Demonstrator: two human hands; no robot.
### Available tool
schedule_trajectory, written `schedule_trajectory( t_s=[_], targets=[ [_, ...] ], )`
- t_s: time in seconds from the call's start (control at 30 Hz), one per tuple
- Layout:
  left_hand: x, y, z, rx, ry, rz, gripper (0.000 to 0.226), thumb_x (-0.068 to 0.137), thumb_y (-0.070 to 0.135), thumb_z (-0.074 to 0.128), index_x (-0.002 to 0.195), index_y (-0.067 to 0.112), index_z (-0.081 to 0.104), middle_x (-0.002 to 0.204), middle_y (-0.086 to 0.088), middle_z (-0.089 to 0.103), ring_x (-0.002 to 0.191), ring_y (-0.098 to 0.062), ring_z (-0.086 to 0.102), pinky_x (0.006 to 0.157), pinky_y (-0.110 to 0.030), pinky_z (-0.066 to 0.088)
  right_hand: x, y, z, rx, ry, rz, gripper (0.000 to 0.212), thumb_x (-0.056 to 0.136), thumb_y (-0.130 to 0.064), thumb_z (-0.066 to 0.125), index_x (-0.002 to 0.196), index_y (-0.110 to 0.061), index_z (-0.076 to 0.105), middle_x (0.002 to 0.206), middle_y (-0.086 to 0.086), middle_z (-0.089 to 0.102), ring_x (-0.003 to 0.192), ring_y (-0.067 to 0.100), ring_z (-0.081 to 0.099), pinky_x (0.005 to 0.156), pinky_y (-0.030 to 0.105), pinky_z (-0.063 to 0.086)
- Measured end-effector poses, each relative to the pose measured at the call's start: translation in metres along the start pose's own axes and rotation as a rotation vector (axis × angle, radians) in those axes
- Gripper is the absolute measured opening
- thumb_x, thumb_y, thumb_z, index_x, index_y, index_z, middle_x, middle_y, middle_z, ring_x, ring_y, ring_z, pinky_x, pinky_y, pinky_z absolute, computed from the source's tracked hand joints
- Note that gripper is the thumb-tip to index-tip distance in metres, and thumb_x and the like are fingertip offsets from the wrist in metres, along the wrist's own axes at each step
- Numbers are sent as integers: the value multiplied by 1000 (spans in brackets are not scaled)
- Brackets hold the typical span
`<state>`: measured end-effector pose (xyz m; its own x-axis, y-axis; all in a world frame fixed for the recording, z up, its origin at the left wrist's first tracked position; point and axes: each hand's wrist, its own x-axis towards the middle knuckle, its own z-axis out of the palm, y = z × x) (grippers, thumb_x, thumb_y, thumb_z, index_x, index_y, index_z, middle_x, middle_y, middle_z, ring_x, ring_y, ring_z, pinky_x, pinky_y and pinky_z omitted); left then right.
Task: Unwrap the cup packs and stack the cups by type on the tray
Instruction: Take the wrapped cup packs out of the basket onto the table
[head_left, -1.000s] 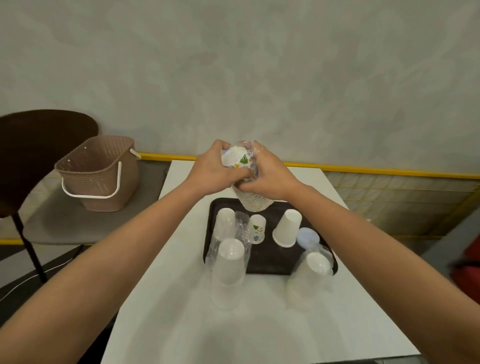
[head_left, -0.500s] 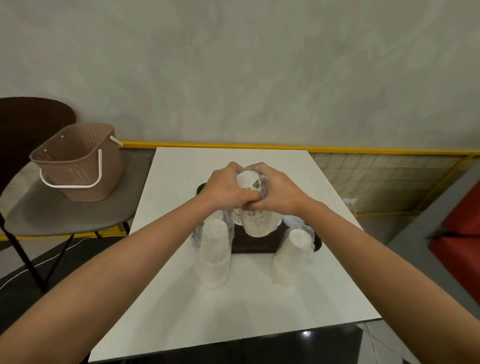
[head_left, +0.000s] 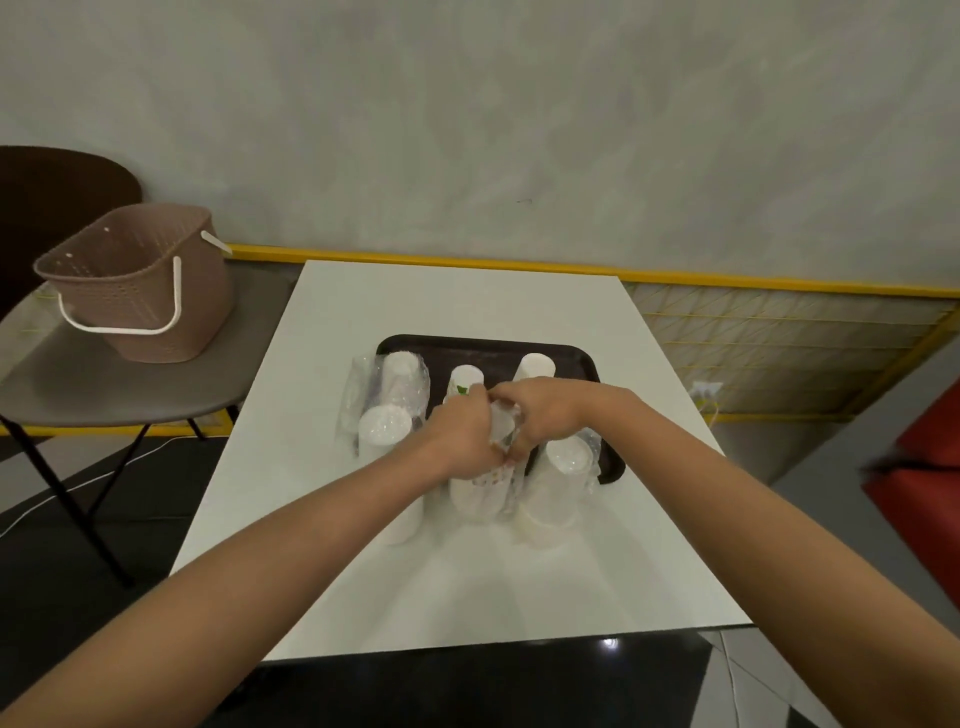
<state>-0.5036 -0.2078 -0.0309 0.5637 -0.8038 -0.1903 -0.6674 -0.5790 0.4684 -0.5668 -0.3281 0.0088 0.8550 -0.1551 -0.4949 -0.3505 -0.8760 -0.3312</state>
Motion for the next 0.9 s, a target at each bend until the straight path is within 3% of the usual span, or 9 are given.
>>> schedule_trajectory(
  t_s=[0.23,0.53,0.7,0.8,0.9],
  targets=[
    [3,-2,41,23,-56,-78,72,82,27,68,138,8,27,129,-11,51,114,-30,54,83,-32,43,9,8,14,-117,6,-31,57,81,-18,70,134,-17,49,123,4,58,104,19,56,88,27,45],
    [5,-9,57,19,-36,-137,68,81,27,70,134,7,31,132,-12,45,118,-29,50,91,-34,42,25,18,27,-92,30,-42,59,81,-11,69,137,-17,49,124,5,61,111,21,57,99,31,45],
    [4,-10,55,80,-33,-114,69,79,27,72,133,7,33,132,-12,44,117,-28,49,96,-35,42,28,21,27,-107,25,-48,54,82,-10,68,134,-17,53,122,5,62,108,19,57,90,24,42],
    [4,-4,46,195,-25,-85,75,79,32,72,137,6,31,136,-12,38,121,-29,44,101,-35,37,28,21,21,-119,38,-51,48,84,-13,66,131,-17,56,121,5,63,109,20,58,94,27,46],
    [4,4,30,216,9,-84,64,80,32,70,130,5,41,129,-13,46,116,-29,49,93,-34,43,25,23,7,-118,72,-43,49,84,-15,67,131,-17,56,120,3,62,107,19,57,85,23,44]
  ],
)
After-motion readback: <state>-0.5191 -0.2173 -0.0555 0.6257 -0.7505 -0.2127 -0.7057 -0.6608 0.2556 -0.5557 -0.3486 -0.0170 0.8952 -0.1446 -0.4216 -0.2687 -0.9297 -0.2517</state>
